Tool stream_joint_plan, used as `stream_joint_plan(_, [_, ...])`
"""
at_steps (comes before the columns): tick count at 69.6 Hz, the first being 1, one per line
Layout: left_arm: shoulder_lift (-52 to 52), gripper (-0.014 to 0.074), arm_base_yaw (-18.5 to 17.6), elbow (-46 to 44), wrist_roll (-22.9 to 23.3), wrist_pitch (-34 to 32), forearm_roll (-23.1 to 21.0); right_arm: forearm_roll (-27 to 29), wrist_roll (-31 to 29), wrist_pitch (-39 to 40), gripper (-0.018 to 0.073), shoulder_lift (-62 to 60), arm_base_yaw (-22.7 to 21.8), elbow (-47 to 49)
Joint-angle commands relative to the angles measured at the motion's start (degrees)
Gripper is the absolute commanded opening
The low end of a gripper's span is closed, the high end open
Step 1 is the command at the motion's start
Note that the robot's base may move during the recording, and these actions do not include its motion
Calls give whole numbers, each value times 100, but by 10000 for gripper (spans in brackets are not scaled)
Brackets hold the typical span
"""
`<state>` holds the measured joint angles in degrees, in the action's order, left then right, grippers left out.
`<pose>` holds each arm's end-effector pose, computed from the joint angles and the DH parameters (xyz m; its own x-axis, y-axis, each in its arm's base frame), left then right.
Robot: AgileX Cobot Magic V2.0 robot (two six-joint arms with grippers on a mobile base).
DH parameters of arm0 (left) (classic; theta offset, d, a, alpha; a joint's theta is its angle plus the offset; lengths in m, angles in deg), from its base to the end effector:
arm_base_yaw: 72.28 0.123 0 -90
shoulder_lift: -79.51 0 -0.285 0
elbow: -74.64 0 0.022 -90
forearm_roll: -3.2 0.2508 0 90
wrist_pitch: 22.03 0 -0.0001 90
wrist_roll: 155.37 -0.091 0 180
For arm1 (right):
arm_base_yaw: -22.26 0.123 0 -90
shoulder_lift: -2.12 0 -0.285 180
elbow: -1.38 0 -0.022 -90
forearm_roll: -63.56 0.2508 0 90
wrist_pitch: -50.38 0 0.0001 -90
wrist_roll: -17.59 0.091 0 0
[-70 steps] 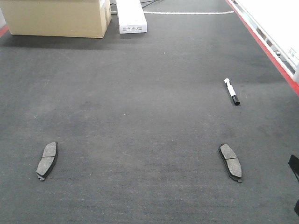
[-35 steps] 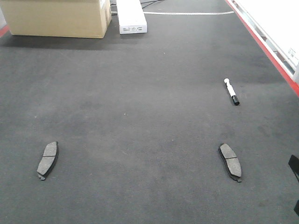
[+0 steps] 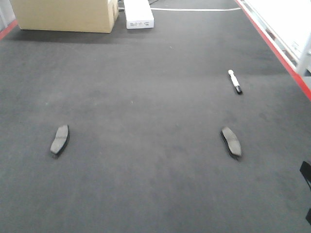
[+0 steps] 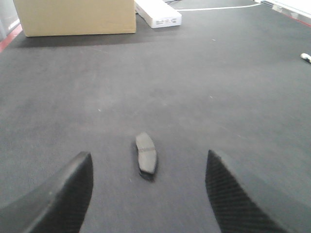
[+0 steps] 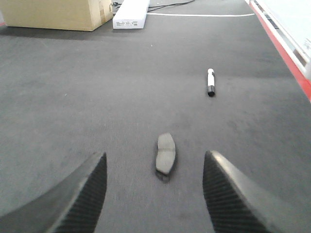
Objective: Move and align brake pads A on conveyor
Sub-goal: 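Back the robot away from the conveyor belt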
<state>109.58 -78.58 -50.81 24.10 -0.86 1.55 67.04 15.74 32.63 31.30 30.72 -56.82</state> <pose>0.0879 -0.0107 0.2864 -0.2724 0.0124 -0.9621 0.1149 0.9932 -0.0198 0.0873 0.0147 0.2716 -0.2618 -0.0131 -0.9650 -0.1581 0.9870 0.0295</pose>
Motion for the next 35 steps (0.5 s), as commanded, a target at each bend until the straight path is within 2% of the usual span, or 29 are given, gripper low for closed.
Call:
stream_joint_plan(1, [30,491,-15,-142,12,-364,-2,-13,-21,427,413,27,-24,153])
stream_joint_plan(35, [30,491,-15,-142,12,-364,-2,-13,-21,427,413,27,-24,153])
